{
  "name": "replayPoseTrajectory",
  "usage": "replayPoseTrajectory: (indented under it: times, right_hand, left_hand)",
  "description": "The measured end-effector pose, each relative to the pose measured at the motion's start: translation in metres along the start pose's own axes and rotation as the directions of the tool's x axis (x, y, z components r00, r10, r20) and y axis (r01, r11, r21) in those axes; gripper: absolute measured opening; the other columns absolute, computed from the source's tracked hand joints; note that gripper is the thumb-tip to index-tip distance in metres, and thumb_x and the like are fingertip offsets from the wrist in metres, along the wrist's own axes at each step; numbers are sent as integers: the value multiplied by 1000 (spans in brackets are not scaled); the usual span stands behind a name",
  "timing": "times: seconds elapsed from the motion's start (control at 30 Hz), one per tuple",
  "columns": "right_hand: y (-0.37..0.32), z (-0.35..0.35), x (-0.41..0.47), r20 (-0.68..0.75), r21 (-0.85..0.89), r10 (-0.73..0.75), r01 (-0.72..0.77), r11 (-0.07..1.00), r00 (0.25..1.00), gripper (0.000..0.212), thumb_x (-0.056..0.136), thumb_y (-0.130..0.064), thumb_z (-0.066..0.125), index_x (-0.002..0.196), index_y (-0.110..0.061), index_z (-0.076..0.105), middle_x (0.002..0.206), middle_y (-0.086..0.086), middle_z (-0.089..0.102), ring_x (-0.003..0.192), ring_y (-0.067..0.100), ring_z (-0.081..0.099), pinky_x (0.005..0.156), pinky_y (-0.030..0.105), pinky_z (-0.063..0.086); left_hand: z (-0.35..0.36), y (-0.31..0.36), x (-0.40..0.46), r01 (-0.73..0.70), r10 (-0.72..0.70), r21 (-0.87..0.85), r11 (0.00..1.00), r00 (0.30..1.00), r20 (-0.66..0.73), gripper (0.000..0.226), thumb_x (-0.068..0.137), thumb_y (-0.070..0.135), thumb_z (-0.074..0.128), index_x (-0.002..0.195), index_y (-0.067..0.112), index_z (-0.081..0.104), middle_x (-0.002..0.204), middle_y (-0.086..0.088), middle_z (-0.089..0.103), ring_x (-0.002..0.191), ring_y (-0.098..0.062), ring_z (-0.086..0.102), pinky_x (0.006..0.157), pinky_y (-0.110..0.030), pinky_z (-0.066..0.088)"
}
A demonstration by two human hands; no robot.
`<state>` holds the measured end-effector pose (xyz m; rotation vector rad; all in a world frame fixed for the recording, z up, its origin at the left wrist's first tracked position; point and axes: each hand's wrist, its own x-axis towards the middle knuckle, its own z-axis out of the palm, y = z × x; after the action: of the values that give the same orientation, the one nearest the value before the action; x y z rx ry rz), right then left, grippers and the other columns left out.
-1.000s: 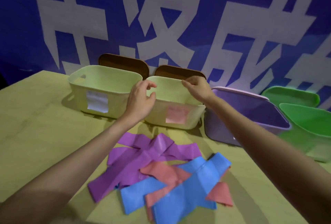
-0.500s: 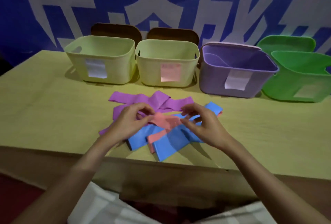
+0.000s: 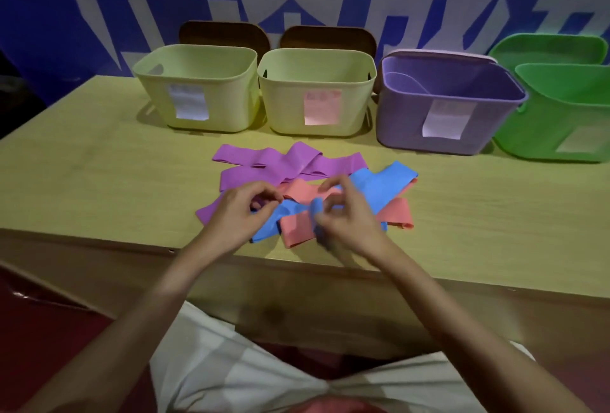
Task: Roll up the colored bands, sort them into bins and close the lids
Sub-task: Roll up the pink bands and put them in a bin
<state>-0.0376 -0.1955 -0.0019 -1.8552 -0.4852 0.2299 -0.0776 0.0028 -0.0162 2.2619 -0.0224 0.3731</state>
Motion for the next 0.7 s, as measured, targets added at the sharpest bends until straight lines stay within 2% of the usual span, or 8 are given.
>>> replayPoseTrajectory:
  times: [0.13, 0.27, 0.33, 0.4, 0.47, 0.53, 0.63, 0.7]
  right_hand:
    - [-21, -35, 34, -275, 379, -17, 125, 917, 961, 23, 87, 13, 47, 99, -6, 52, 59, -1, 54, 46, 8, 56, 50, 20, 47]
    - [-31, -42, 77, -351, 524, -49, 240, 817, 935, 20, 88, 10, 50, 88, -9, 56, 87, 20, 50, 61, 19, 66, 49, 17, 42]
    - [-31, -35, 97, -349, 499, -66, 245, 831, 935, 18, 88, 7, 54, 89, -11, 58, 93, 20, 51, 70, 22, 67, 50, 17, 43]
    - [-23, -23, 114, -352, 411, -62, 214, 886, 934, 18, 89, 6, 56, 89, -12, 58, 87, 14, 55, 69, 14, 65, 51, 17, 46]
    - [-9, -10, 131, -362, 324, -55, 181, 929, 930, 19, 90, 5, 56, 88, -14, 56, 81, 7, 57, 64, 5, 62, 53, 17, 49]
    - [6, 0, 145, -331, 270, -28, 123, 955, 943, 16, 89, 6, 57, 96, -9, 57, 81, 2, 59, 69, 7, 61, 61, 20, 52]
    - [19, 5, 151, -176, 189, -32, 66, 980, 984, 31, 87, 11, 56, 118, 5, 57, 101, 10, 64, 87, 11, 61, 79, 18, 51]
    - [19, 3, 140, -85, 56, -120, 125, 991, 989, 35, 86, 10, 57, 120, 4, 60, 113, 11, 64, 101, 13, 59, 87, 14, 47]
  left_hand:
    - [0, -2, -2, -73, 66, 44, 996, 989, 130, 10, 84, 8, 70, 90, 16, 69, 91, 5, 69, 84, -5, 62, 78, -29, 51]
    - [3, -6, -4, -197, 139, 198, 960, 951, 275, 15, 84, 22, 73, 98, 17, 68, 103, 5, 63, 104, -14, 55, 91, -32, 44]
    - [4, -4, -6, -224, 146, 238, 945, 941, 305, 19, 84, 22, 73, 100, 14, 68, 107, 2, 61, 108, -15, 52, 93, -27, 40]
    - [4, -2, -6, -231, 137, 266, 936, 934, 330, 22, 83, 24, 73, 102, 14, 68, 109, 2, 61, 110, -14, 50, 93, -21, 36]
    - [2, -2, -6, -232, 122, 274, 933, 923, 364, 24, 82, 24, 74, 105, 15, 68, 110, 2, 61, 110, -12, 50, 94, -21, 36]
    - [-2, -4, -4, -220, 98, 275, 936, 912, 398, 25, 84, 18, 73, 109, 15, 69, 114, 3, 62, 113, -11, 51, 96, -21, 37]
    - [-4, -5, -4, -222, 86, 280, 934, 900, 427, 30, 86, 9, 68, 115, 17, 68, 121, 5, 61, 117, -9, 50, 97, -12, 32]
    - [-4, -5, -5, -236, 101, 280, 931, 900, 423, 30, 87, 12, 69, 116, 18, 68, 122, 6, 60, 117, -6, 48, 95, -5, 28]
